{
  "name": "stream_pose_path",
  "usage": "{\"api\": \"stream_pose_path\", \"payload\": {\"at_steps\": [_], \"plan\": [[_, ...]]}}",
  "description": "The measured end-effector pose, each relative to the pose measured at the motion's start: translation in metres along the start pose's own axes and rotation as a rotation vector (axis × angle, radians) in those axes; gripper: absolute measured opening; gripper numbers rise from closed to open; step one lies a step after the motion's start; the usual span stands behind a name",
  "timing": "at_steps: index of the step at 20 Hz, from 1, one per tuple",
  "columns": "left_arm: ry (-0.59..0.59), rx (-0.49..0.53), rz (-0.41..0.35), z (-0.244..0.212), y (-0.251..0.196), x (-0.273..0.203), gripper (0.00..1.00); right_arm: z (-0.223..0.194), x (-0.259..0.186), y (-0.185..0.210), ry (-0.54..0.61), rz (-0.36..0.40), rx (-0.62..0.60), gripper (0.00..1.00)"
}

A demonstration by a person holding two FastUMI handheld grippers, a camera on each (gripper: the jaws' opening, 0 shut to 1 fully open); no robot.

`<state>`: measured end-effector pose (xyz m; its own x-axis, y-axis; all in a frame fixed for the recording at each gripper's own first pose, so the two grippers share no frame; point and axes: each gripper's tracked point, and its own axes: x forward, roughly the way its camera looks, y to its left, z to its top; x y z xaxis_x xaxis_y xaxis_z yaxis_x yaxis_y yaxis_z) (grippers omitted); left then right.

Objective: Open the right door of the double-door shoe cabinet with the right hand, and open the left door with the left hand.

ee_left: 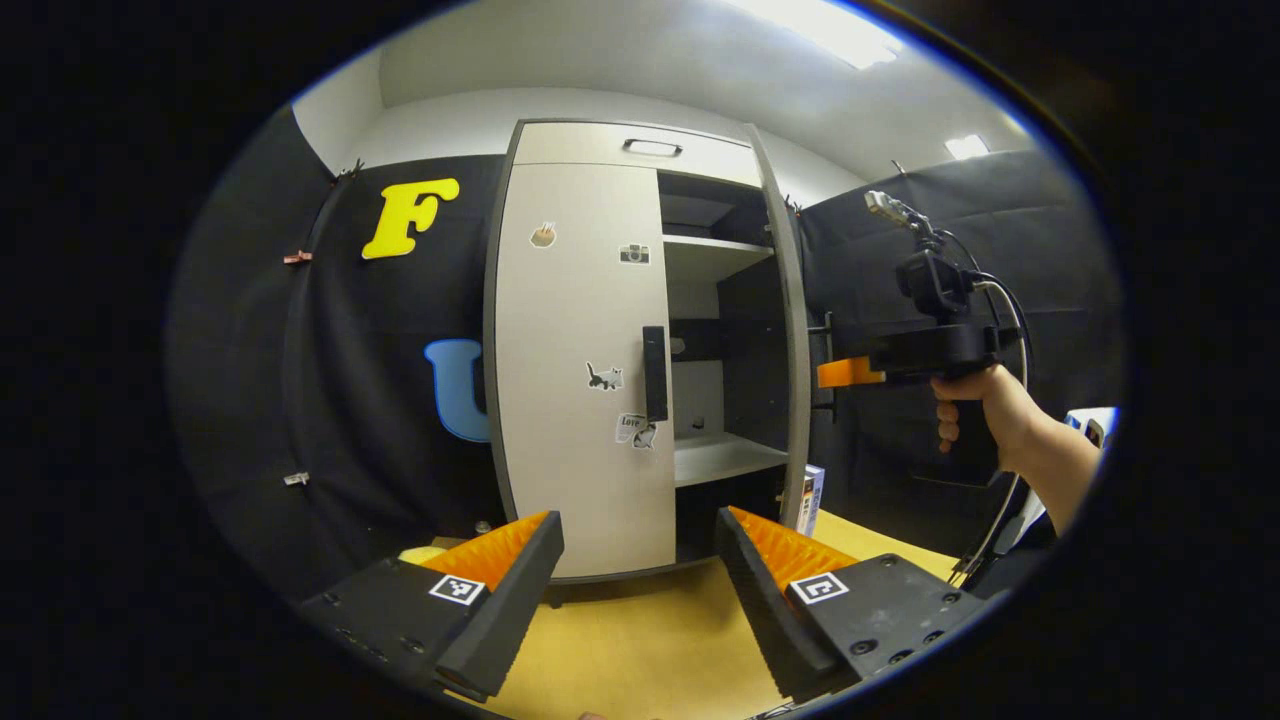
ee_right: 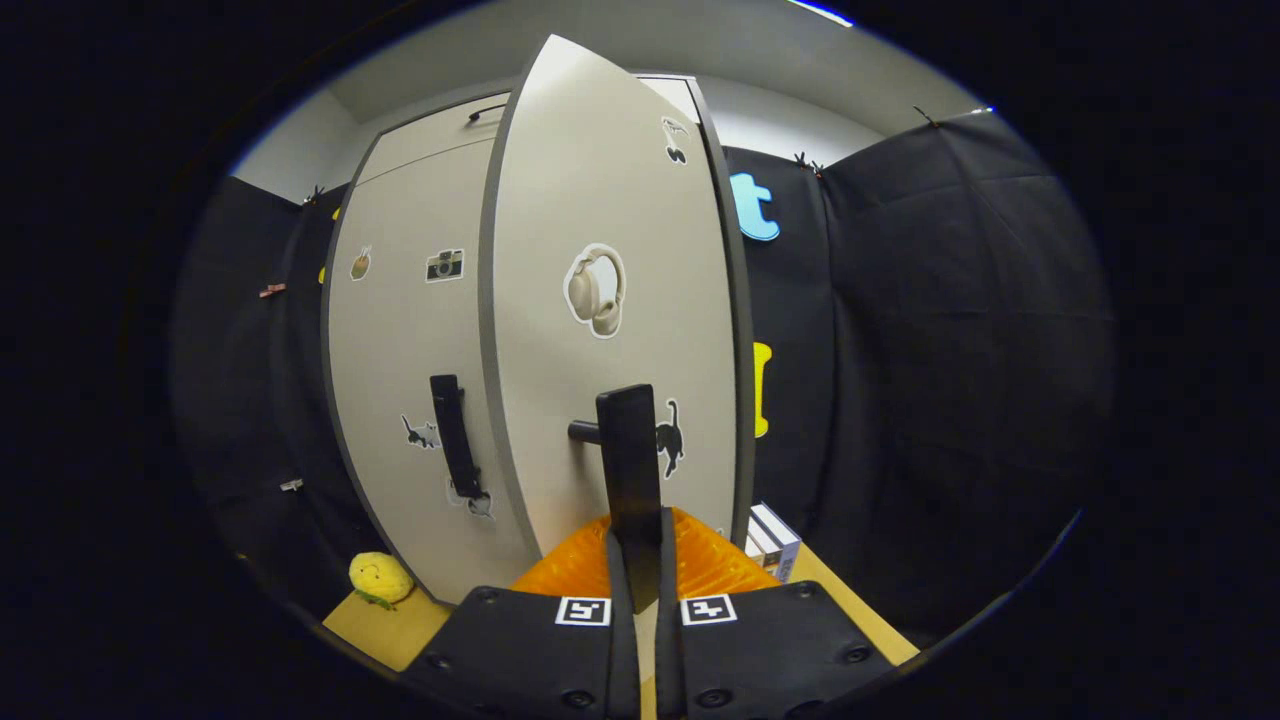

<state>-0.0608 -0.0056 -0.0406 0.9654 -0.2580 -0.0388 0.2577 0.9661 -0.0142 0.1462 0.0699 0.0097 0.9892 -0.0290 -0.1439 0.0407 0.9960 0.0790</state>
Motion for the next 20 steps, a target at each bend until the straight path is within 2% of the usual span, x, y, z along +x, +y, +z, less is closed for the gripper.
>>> {"api": "stream_pose_path", "payload": {"at_steps": [5, 7, 10, 12, 13, 16, 17, 18, 19, 20], "plan": [[0.035, -0.038, 0.005, -0.006, -0.004, 0.014, 0.95, 0.002, -0.019, -0.049, 0.036, -0.107, -0.016, 0.09], [0.025, -0.057, 0.027, -0.004, -0.002, 0.019, 0.95, 0.012, -0.020, -0.067, 0.007, -0.125, -0.028, 0.09], [0.049, -0.088, 0.084, -0.009, -0.005, 0.032, 0.95, 0.021, -0.018, -0.119, -0.020, -0.179, -0.066, 0.07], [0.057, -0.123, 0.088, -0.008, -0.016, 0.041, 0.95, 0.021, -0.024, -0.110, -0.014, -0.046, 0.045, 0.05], [0.064, -0.140, 0.087, -0.008, -0.024, 0.043, 0.95, 0.020, -0.017, -0.109, -0.017, -0.017, 0.036, 0.06], [0.085, -0.170, 0.096, -0.014, -0.044, 0.050, 0.95, 0.018, -0.014, -0.115, -0.025, 0.014, -0.014, 0.09], [0.094, -0.173, 0.102, -0.016, -0.051, 0.051, 0.95, 0.019, -0.015, -0.112, -0.026, 0.041, 0.001, 0.08], [0.098, -0.174, 0.109, -0.018, -0.059, 0.053, 0.95, 0.019, -0.017, -0.109, -0.022, 0.065, 0.020, 0.12], [0.101, -0.174, 0.117, -0.020, -0.065, 0.054, 0.95, 0.017, -0.016, -0.111, -0.014, 0.073, 0.029, 0.06], [0.106, -0.170, 0.128, -0.022, -0.068, 0.056, 0.95, 0.017, -0.017, -0.112, -0.014, 0.086, 0.024, 0.06]]}}
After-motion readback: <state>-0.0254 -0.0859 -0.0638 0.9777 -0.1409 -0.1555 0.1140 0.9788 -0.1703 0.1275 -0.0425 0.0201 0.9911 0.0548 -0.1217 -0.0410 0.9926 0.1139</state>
